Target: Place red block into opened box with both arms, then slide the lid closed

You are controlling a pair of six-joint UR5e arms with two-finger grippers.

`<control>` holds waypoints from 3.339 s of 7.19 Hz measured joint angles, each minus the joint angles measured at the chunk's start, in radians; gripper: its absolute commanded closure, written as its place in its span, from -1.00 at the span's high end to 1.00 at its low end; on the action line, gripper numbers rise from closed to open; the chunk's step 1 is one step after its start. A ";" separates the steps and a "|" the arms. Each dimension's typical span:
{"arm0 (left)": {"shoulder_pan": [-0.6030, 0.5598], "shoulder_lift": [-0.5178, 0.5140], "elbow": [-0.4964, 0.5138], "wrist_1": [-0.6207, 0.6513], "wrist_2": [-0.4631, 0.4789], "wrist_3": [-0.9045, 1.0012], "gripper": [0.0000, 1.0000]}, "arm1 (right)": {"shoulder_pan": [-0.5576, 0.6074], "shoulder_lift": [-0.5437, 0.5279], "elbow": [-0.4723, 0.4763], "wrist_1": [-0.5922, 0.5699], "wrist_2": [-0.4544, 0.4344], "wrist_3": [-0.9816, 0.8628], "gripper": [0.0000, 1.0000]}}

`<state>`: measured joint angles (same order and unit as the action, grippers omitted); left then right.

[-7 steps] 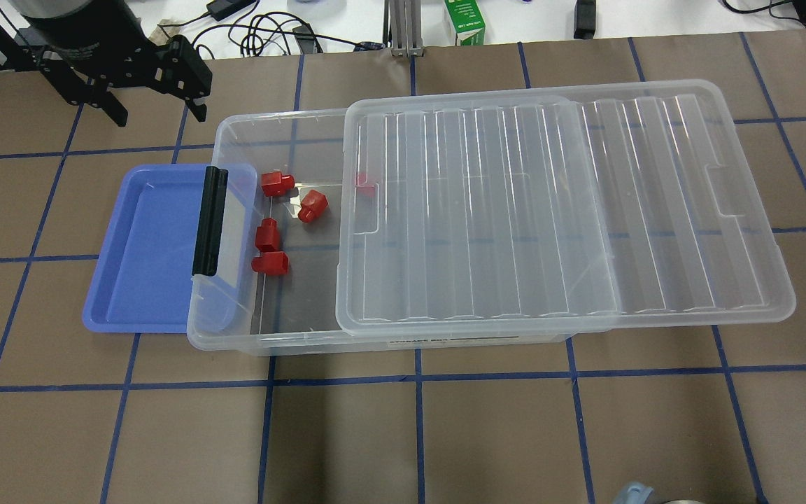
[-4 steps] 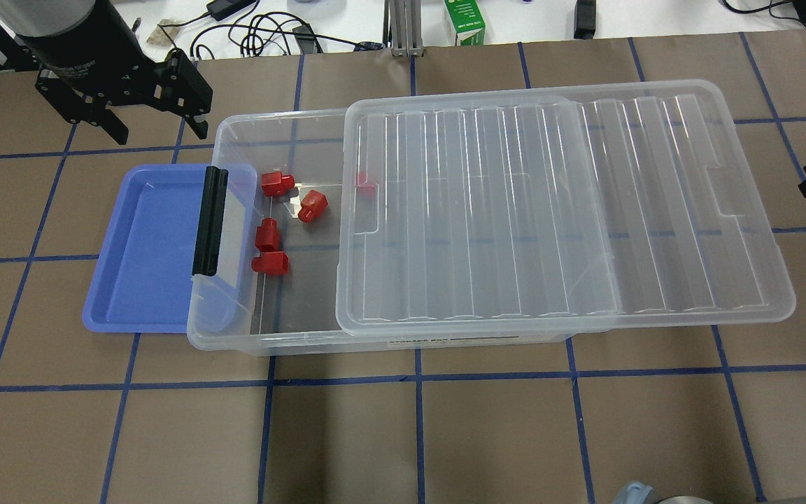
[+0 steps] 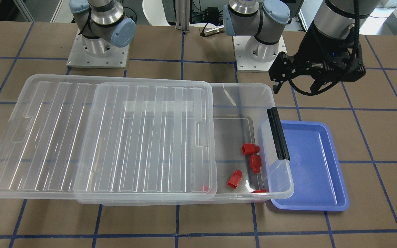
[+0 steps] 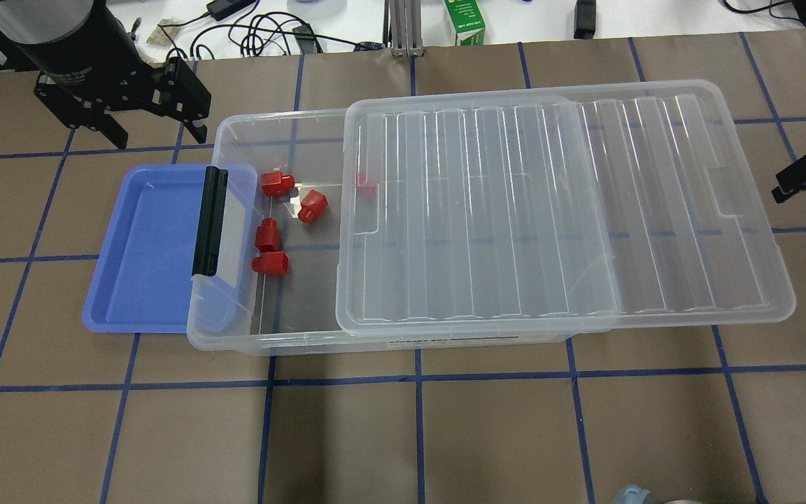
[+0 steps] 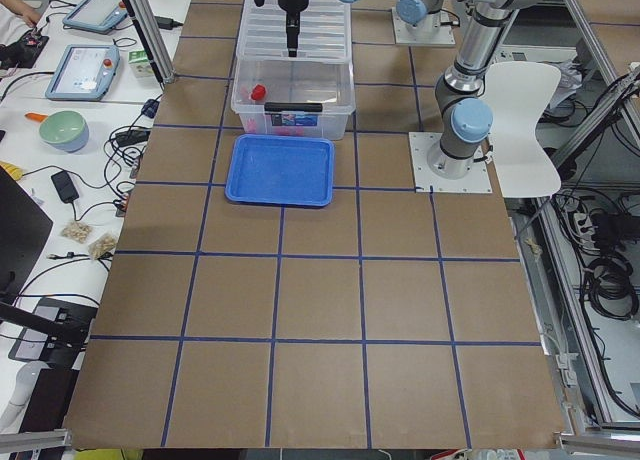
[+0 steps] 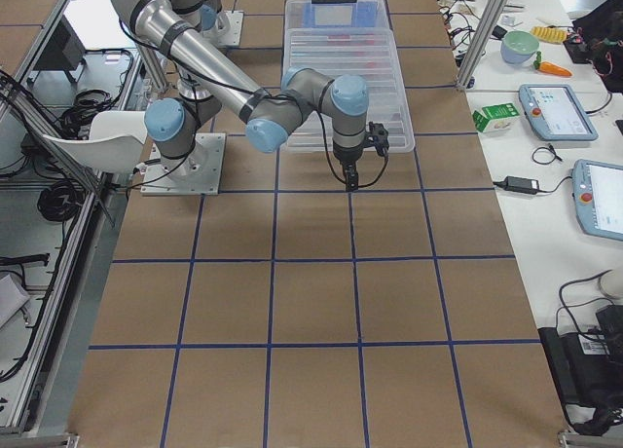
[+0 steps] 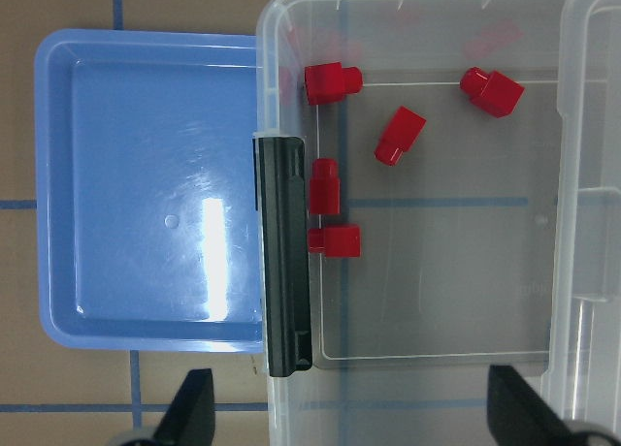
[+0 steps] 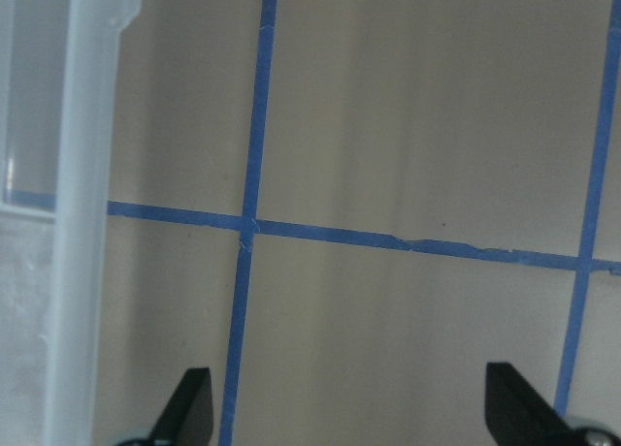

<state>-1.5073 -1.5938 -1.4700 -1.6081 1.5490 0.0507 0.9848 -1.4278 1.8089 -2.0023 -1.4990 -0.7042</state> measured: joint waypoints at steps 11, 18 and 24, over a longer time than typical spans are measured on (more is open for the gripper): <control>0.000 0.008 -0.008 0.003 0.002 0.007 1.00 | 0.349 0.004 0.002 -0.010 -0.001 0.461 1.00; 0.001 0.009 -0.004 0.007 0.004 0.008 1.00 | 0.369 -0.019 -0.176 0.143 -0.048 0.461 1.00; 0.002 0.014 -0.001 0.007 0.013 0.015 1.00 | 0.567 -0.102 -0.356 0.422 -0.072 0.685 1.00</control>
<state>-1.5054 -1.5802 -1.4706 -1.6015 1.5618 0.0659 1.5522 -1.5296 1.4532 -1.5801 -1.5709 -0.0190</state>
